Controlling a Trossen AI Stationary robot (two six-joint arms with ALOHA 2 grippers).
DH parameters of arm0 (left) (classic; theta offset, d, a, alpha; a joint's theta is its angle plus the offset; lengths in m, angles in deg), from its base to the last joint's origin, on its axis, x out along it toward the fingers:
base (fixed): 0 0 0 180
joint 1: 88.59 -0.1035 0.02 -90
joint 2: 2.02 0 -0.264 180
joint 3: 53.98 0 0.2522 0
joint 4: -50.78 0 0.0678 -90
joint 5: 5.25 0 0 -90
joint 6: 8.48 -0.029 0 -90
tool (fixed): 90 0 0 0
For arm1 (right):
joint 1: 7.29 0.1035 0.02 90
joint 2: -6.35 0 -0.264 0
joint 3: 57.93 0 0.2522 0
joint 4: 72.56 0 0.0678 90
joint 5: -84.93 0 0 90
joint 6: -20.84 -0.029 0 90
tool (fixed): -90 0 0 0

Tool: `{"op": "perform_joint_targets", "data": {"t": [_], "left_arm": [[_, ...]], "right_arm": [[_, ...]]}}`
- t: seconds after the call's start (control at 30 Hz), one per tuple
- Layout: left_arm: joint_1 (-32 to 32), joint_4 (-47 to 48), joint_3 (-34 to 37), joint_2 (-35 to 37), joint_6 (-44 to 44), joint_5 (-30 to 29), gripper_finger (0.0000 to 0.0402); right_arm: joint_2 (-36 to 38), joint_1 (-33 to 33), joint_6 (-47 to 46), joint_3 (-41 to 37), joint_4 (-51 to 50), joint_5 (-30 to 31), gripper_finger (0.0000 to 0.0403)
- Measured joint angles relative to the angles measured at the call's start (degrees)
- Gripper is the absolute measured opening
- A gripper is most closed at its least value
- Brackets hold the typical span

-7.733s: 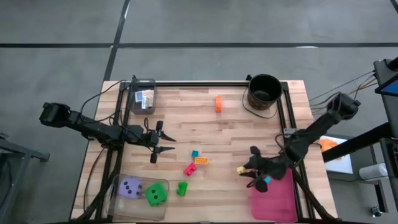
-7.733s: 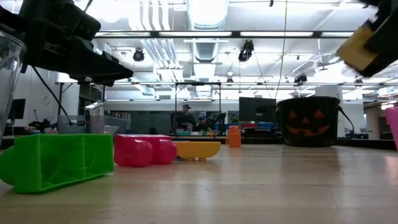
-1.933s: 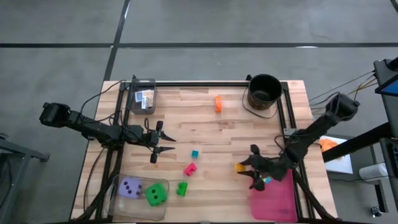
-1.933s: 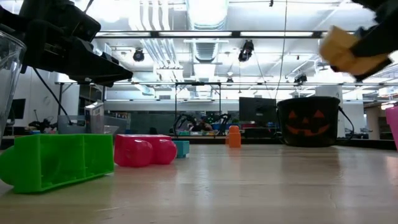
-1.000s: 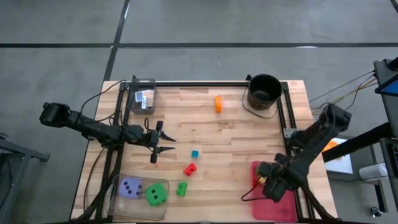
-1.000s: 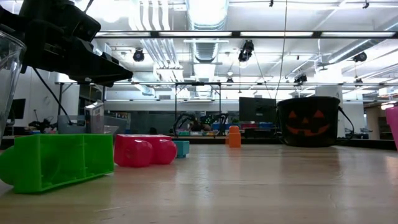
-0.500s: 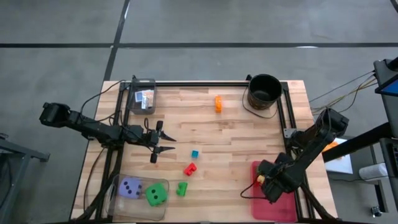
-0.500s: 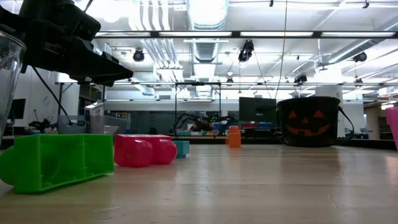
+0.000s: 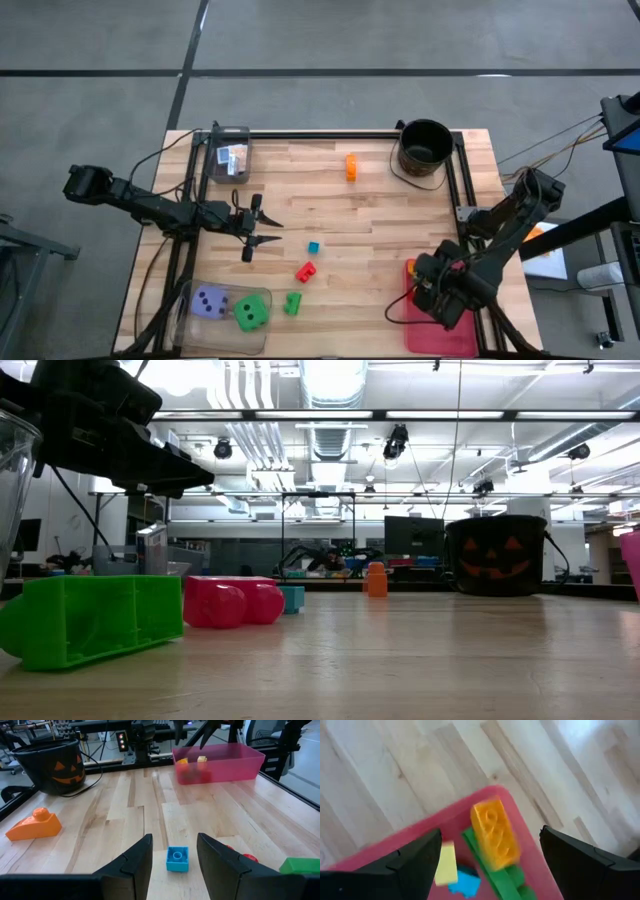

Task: Pick & Place Toys
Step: Put the orange game piece into the pink bin

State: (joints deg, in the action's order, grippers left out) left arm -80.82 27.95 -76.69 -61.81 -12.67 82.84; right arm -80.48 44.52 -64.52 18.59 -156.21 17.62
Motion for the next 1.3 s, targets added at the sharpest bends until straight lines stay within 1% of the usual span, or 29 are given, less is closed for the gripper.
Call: {"op": "perform_joint_targets", "data": {"t": [0.1,0.17,0.23,0.33,0.4,0.43,0.5,0.6,0.67,0.73,0.83,0.93,1.03,1.13,1.23,1.3], "left_arm": [[0.0,0.0,0.0,0.0,0.0,0.0,0.0158],[0.0,0.0,0.0,0.0,0.0,0.0,0.0158],[0.0,-0.2,0.0,0.0,0.0,0.0,0.0158],[0.0,-1.2,0.0,0.0,0.1,0.0,0.0158],[0.0,-1.6,0.0,0.0,0.1,0.0,0.0158],[0.0,-1.7,0.0,0.0,0.2,0.0,0.0158],[0.0,-2.0,0.0,0.0,0.6,0.0,0.0158],[0.0,-2.1,0.0,0.0,0.8,0.0,0.0158],[0.0,-2.2,0.0,0.0,0.8,0.0,0.0158],[0.0,-2.2,0.0,0.0,0.8,0.0,0.0157],[0.0,-2.2,0.0,0.0,0.8,0.0,0.0157],[0.0,-2.3,0.0,0.0,1.2,0.0,0.0157],[0.0,-2.3,0.0,0.0,2.2,0.0,0.0157],[0.0,-2.4,0.0,0.0,2.8,0.0,0.0157],[0.0,-2.6,0.0,0.0,3.2,-0.4,0.0157],[0.0,-2.6,-0.5,-0.1,3.4,-2.1,0.0157]], "right_arm": [[0.0,0.3,-0.3,0.0,0.6,-0.6,0.0335],[0.0,0.7,0.6,0.3,1.7,3.1,0.0336],[0.0,1.1,3.3,0.3,4.0,10.6,0.0336],[0.0,1.7,9.8,-0.6,9.7,25.6,0.0336],[0.0,1.8,15.5,-1.7,16.2,35.1,0.0336],[-0.1,1.8,19.2,-2.3,20.2,38.7,0.0336],[-0.4,1.7,27.0,-4.0,29.2,42.9,0.0336],[-1.2,0.8,38.9,-7.1,45.0,44.3,0.0336],[-2.2,-0.5,46.7,-9.7,56.2,43.5,0.0336],[-3.4,-2.4,53.4,-12.1,66.9,39.6,0.0336],[-5.1,-6.1,62.7,-15.4,82.6,31.6,0.0336],[-6.9,-10.1,73.9,-17.8,97.6,22.0,0.0336],[-7.3,-13.7,83.8,-20.2,108.9,12.7,0.0336],[-5.1,-17.3,87.9,-24.1,114.2,6.7,0.0336],[-2.5,-20.8,88.0,-29.8,119.4,3.9,0.0336],[-0.9,-22.6,87.1,-34.2,123.3,3.0,0.0336]]}}
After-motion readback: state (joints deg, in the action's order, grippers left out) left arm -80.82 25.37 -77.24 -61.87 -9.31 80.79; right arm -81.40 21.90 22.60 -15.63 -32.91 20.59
